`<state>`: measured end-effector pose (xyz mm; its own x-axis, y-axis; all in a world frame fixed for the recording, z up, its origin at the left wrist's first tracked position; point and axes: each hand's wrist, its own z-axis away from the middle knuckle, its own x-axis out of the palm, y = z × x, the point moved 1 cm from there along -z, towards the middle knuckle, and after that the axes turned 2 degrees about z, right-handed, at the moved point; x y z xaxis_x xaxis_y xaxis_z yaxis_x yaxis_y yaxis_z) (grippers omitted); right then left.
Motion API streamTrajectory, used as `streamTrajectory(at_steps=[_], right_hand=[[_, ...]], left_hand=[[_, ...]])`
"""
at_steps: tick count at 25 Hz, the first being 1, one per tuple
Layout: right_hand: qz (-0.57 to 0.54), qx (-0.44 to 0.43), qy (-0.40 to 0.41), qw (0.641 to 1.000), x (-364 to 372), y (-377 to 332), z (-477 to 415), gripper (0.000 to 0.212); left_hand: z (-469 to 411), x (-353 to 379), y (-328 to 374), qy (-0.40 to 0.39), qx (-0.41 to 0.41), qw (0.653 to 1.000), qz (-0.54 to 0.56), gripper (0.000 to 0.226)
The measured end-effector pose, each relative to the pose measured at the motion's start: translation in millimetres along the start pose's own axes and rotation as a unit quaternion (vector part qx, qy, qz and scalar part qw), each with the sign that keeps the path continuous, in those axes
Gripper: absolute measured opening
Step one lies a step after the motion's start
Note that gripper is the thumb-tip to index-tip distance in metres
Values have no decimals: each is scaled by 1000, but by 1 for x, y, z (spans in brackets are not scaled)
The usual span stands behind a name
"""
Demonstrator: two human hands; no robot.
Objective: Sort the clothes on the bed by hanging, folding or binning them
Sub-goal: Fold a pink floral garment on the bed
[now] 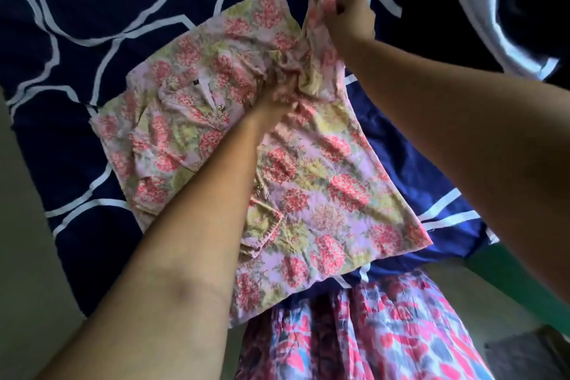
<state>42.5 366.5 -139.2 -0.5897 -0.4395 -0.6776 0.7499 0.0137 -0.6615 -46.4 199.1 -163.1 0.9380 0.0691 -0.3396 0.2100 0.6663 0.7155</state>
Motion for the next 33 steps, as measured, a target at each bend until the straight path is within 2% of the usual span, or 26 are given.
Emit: streamTrajectory(at_steps=[1, 2, 3, 5, 6, 7, 8, 9, 10, 12, 13, 14, 15, 16, 18, 20, 21, 22, 23, 24, 26, 27, 28, 29, 31, 33], right_hand=[[47, -89, 36, 994, 2, -2, 9, 20], [89, -210, 75, 971, 5, -1, 25, 23], [122, -344, 95, 926, 11, 3, 45, 24], [190, -560, 61, 804, 25, 28, 86, 21], [217, -614, 25, 758, 29, 44, 101, 21], [233, -634, -1, 738, 33, 61, 111, 21], [238, -628, -5, 741, 36, 77, 119, 22], [241, -604, 3, 760, 38, 90, 124, 22], [243, -575, 17, 781, 40, 99, 126, 21], [264, -542, 41, 796, 42, 111, 132, 21], [287, -536, 36, 793, 43, 112, 137, 23], [302, -515, 20, 802, 45, 110, 143, 26], [300, -472, 4, 829, 46, 102, 150, 30], [275, -399, -12, 875, 47, 89, 156, 35], [191, -200, -35, 960, 50, 58, 158, 38], [108, -38, -81, 990, 55, 32, 152, 36], [85, -7, -86, 993, 59, 23, 149, 32], [89, -23, -68, 993, 61, 17, 148, 26], [114, -88, -30, 989, 62, 14, 154, 20], [139, -191, 19, 971, 63, 17, 165, 18], [195, -400, 42, 895, 69, 37, 196, 24], [220, -457, 13, 862, 72, 52, 212, 33], [228, -469, -21, 853, 76, 67, 225, 42], [220, -444, -44, 868, 80, 80, 238, 48], [135, -328, -42, 934, 83, 95, 260, 53], [11, -164, -26, 986, 80, 96, 275, 48]], left_hand=[[9, -10, 4, 14, 4, 982, 191, 49], [18, -23, 4, 55, -16, 937, 345, 47], [28, -33, 1, 95, -33, 887, 450, 48], [45, -45, -20, 153, -46, 812, 562, 56], [55, -45, -30, 165, -44, 787, 592, 63], [64, -43, -39, 169, -43, 772, 611, 69], [73, -39, -45, 169, -50, 765, 619, 71], [81, -34, -51, 178, -64, 779, 598, 67], [87, -28, -54, 193, -76, 817, 538, 60], [96, -15, -58, 212, -64, 918, 328, 50], [97, -8, -60, 208, -40, 948, 237, 54], [99, 0, -58, 200, -12, 962, 184, 60], [96, 8, -57, 193, -4, 968, 163, 61], [93, 14, -54, 189, -9, 967, 171, 56], [82, 24, -49, 183, -53, 959, 211, 47], [79, 29, -48, 163, -106, 953, 233, 58], [79, 31, -51, 154, -125, 943, 267, 57], [85, 32, -50, 153, -132, 929, 310, 52], [89, 31, -53, 159, -131, 912, 354, 47], [95, 30, -53, 174, -123, 891, 402, 46], [109, 25, -60, 233, -109, 848, 463, 47], [118, 20, -66, 282, -88, 846, 444, 48], [127, 16, -71, 329, -63, 857, 391, 52], [134, 12, -80, 359, -33, 875, 323, 61], [146, 16, -89, 365, -19, 903, 224, 80], [153, 23, -91, 339, -33, 929, 144, 78]])
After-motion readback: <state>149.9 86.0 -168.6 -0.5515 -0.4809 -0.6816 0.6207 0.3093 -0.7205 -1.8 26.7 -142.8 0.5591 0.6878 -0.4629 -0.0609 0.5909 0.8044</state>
